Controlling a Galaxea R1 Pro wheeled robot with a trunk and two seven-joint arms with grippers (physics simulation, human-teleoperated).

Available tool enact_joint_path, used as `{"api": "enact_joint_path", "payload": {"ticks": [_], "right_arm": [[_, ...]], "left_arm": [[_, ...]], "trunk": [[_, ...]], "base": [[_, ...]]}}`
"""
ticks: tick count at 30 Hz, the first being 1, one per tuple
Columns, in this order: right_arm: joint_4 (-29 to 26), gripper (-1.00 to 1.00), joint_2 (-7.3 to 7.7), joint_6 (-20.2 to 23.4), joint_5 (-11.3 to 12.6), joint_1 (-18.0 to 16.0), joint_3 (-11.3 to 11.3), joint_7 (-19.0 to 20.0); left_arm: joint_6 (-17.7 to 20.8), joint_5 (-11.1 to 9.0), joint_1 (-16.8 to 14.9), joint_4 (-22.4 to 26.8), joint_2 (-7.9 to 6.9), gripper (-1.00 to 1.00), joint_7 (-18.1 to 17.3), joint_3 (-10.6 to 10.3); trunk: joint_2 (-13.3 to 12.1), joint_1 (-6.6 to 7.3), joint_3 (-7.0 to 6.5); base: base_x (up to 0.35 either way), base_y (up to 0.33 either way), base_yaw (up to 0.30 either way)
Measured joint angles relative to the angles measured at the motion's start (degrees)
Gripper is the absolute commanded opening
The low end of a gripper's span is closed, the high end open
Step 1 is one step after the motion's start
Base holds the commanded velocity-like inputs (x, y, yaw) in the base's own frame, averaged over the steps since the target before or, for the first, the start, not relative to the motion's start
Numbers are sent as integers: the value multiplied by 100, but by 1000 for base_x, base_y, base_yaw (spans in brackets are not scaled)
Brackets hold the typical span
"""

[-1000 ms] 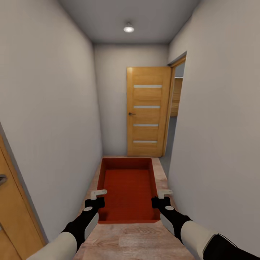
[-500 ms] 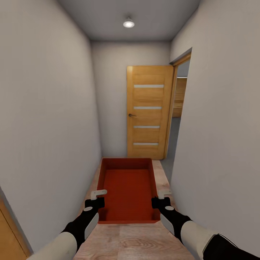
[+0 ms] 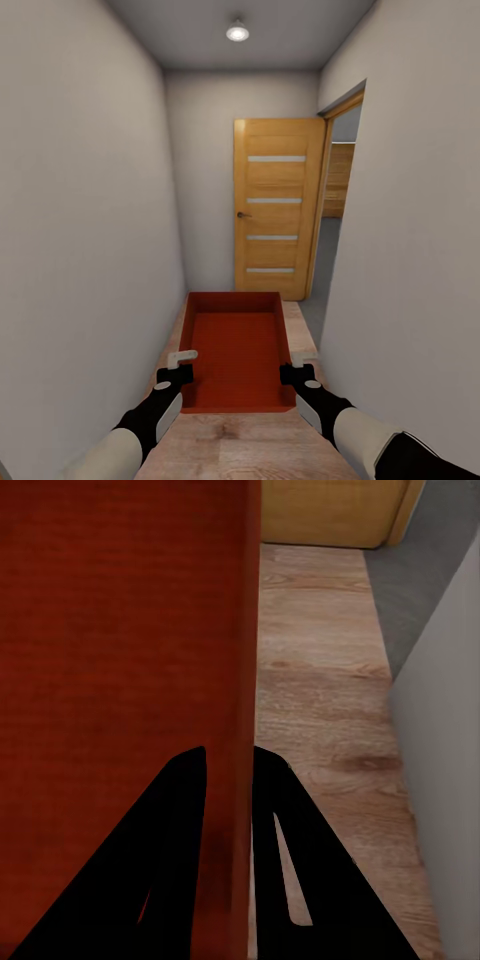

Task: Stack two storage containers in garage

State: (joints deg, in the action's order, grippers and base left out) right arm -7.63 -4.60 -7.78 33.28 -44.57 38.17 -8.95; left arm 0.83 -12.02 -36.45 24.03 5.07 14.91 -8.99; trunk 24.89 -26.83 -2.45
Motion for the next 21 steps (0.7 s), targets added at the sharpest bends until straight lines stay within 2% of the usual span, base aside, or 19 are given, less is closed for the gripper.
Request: {"api": "enact_joint_path", "payload": {"ticks": [21], "right_arm": [[-3,-100,0,2,-8,0,-1,-3]], "left_arm": [[-3,3,2,0,0,-100,-2,4]], "trunk": [[0,0,0]], "base": [[323,0,0]]}}
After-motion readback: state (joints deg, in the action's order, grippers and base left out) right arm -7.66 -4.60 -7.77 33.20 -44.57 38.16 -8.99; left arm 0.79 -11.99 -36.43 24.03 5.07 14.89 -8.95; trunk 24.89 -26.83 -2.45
